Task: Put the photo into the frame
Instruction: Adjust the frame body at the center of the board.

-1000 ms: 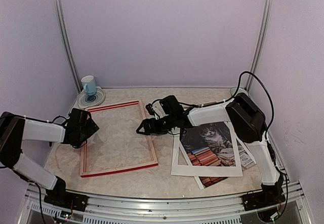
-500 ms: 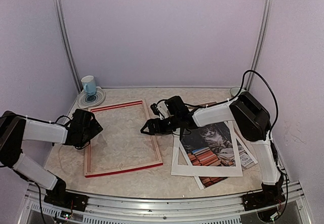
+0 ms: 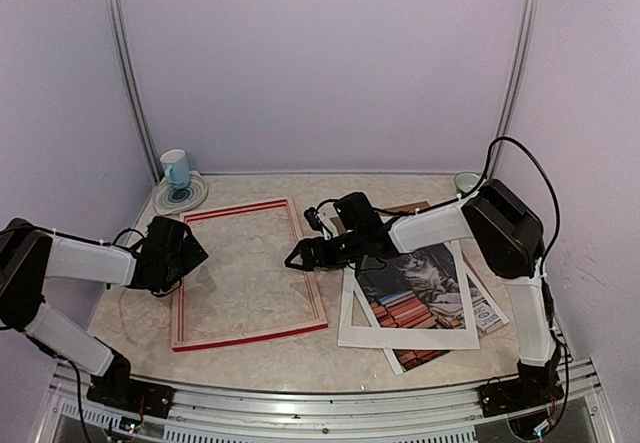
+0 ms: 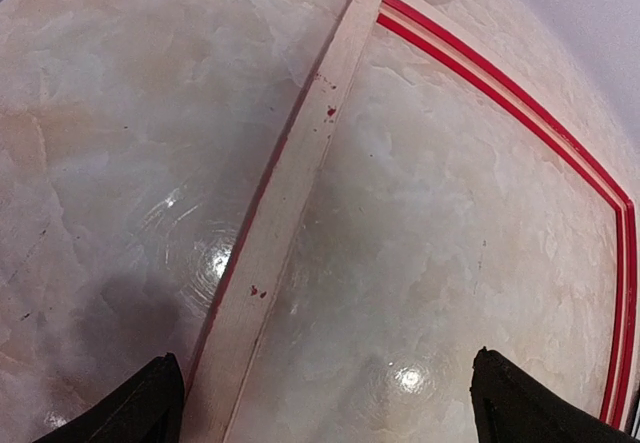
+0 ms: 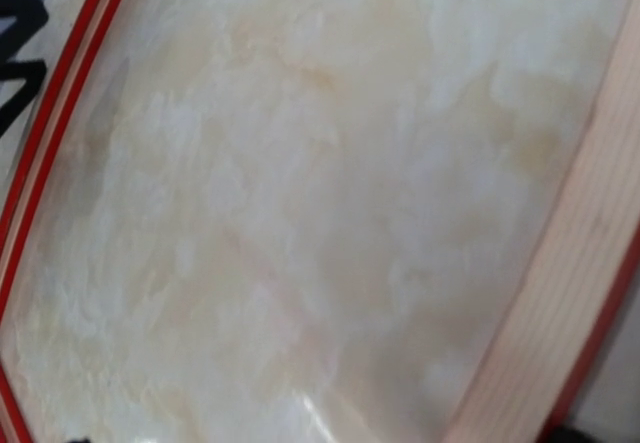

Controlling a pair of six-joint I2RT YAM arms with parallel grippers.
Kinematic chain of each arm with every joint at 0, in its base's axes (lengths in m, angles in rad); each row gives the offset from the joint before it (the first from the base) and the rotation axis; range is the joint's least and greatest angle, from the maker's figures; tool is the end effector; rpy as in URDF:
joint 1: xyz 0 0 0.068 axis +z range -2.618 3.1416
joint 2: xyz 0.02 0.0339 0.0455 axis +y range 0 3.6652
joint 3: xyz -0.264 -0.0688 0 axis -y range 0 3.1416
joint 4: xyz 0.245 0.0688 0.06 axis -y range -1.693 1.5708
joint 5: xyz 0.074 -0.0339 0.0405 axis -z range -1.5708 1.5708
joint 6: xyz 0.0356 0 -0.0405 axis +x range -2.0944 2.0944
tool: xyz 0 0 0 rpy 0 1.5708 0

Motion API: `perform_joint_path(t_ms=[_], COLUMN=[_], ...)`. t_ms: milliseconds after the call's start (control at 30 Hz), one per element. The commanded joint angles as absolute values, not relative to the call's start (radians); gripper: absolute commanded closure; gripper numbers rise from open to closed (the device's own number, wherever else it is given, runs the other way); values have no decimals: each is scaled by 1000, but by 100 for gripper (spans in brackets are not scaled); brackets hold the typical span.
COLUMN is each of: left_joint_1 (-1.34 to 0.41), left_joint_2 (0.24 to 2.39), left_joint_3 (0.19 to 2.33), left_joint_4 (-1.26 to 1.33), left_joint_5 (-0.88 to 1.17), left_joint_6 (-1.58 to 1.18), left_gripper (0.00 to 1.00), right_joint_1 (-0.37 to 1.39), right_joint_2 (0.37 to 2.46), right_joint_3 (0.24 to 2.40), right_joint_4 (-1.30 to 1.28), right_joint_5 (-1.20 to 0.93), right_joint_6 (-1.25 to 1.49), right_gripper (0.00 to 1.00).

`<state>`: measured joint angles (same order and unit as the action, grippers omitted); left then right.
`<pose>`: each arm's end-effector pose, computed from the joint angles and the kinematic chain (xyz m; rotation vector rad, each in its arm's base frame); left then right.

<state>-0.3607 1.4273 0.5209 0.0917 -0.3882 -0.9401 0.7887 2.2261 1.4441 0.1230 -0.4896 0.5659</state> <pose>0.2423 -0.0770 0.1411 -0.8329 2.1626 -0.1942 0.3266 0.3526 0.1282 -0.5682 2.3913 1.2246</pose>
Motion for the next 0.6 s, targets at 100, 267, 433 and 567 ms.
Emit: perform_joint_path(t_ms=[100,267,433,567], left_joint_1=[-372,-370,-353,-330], left_joint_2=[1472,1495,1494,1493], left_joint_3=[553,584,605,613], left_joint_4=[106,80,60,58], left_joint_5=[-366,-390,-411,-409], left_joint_6=[-945,-947,-936,-927], left_gripper=[1,1,1,1], right_joint_1=[785,785,789,800], right_joint_2=[2174,2163,2150,2143], right_joint_3=[1369,1348,1334,1331], right_joint_4=[36,44,56,68], right_joint_5=[-473,-480,-494,-511], right_joint_6=[548,546,544,538], right_gripper=[1,1,1,1])
